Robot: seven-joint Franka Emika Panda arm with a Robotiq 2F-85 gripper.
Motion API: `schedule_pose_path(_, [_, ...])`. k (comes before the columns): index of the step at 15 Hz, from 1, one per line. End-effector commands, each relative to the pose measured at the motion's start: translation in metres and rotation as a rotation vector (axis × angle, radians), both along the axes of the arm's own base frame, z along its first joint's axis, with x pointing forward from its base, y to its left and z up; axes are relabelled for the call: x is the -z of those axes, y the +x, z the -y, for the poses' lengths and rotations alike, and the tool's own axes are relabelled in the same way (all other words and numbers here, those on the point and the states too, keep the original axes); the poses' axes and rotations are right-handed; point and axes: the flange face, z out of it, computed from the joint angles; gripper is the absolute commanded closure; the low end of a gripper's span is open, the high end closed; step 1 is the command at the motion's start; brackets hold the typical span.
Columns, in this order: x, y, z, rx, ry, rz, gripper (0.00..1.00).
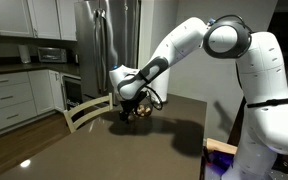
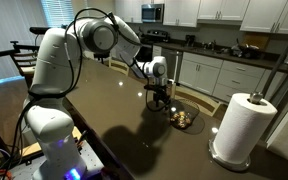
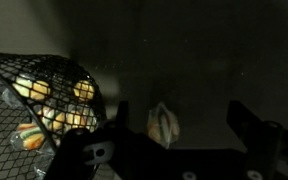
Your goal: Move the black basket to the right then place the object on the counter inside the basket
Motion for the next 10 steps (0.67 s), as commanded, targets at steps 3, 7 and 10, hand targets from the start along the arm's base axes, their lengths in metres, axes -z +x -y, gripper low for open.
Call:
schedule_pose_path(3, [-0.0122, 0.0099, 0.0027, -0.026, 0.014, 0.009, 0.0])
schedule_pose_path(7, [-0.0157, 0.0147, 0.0037, -0.045, 0.022, 0.022, 0.0])
schedule_pose_path(10, [-0.0143, 0.0161, 0.0052, -0.045, 0.022, 0.014, 0.0])
